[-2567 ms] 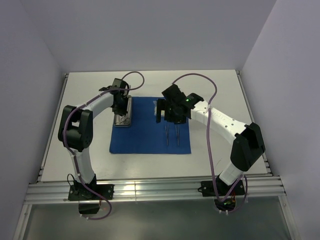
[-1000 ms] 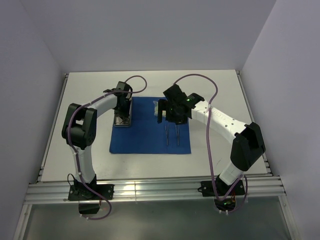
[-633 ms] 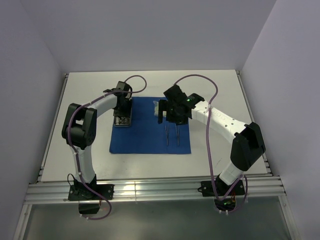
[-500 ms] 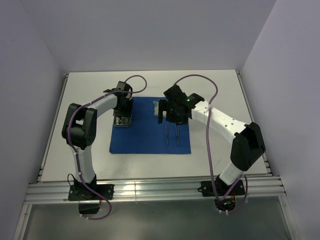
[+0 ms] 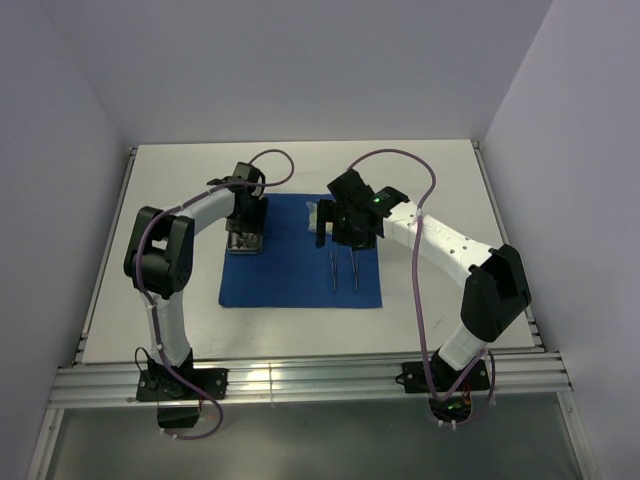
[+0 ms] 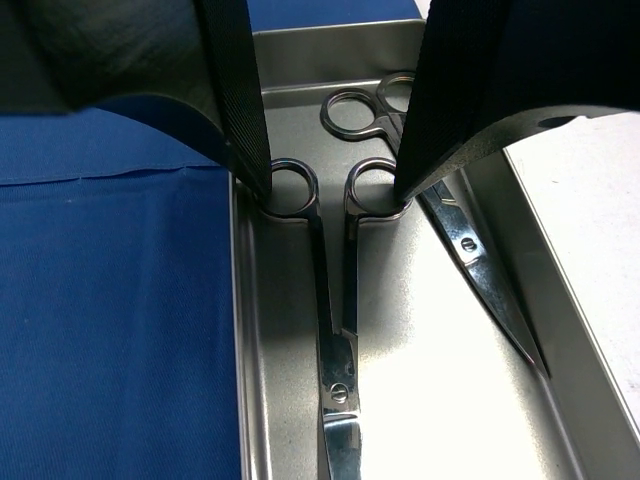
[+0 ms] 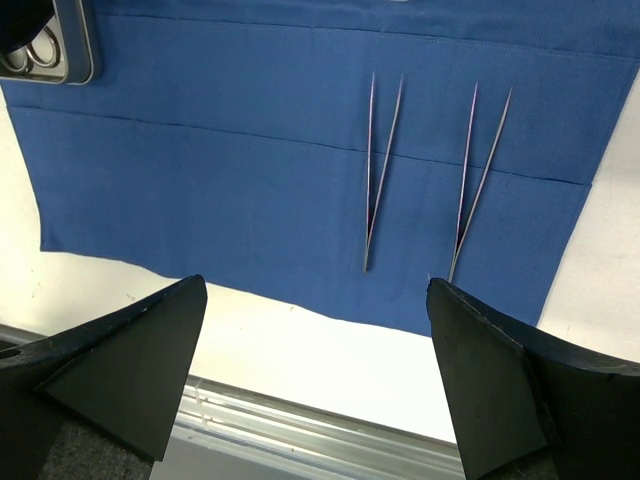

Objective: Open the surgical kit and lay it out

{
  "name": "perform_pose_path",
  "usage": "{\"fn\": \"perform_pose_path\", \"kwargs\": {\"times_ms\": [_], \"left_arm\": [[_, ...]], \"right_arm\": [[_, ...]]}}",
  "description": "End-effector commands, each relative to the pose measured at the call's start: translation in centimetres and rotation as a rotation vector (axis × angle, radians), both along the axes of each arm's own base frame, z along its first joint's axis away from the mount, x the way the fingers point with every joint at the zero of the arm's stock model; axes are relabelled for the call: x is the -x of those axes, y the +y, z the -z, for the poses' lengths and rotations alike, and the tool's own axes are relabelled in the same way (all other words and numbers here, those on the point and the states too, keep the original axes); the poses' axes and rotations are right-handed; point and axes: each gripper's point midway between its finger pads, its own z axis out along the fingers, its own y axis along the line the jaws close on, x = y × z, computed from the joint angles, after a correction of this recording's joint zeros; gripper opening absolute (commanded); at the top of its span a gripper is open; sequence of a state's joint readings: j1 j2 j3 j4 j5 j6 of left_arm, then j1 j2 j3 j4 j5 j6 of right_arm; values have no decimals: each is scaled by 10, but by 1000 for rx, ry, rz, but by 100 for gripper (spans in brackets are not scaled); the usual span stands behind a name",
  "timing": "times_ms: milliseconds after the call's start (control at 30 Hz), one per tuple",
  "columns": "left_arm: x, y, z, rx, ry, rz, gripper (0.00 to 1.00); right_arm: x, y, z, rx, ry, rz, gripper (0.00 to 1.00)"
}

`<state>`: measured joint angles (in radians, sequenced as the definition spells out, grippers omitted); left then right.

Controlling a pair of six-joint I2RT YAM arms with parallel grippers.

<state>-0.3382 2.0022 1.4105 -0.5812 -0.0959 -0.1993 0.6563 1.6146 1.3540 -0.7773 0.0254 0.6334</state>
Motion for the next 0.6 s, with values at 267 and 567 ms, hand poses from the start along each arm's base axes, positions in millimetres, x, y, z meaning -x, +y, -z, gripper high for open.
{"fn": "perform_pose_path", "kwargs": {"times_ms": [267, 567], "left_arm": [[-8, 5, -38, -17, -90, 42, 56], [-15, 1, -75, 16, -165, 38, 53]], "right_arm": [[-7, 5, -2, -28, -12, -7, 98], [-7, 4, -3, -31, -16, -2, 97]]}}
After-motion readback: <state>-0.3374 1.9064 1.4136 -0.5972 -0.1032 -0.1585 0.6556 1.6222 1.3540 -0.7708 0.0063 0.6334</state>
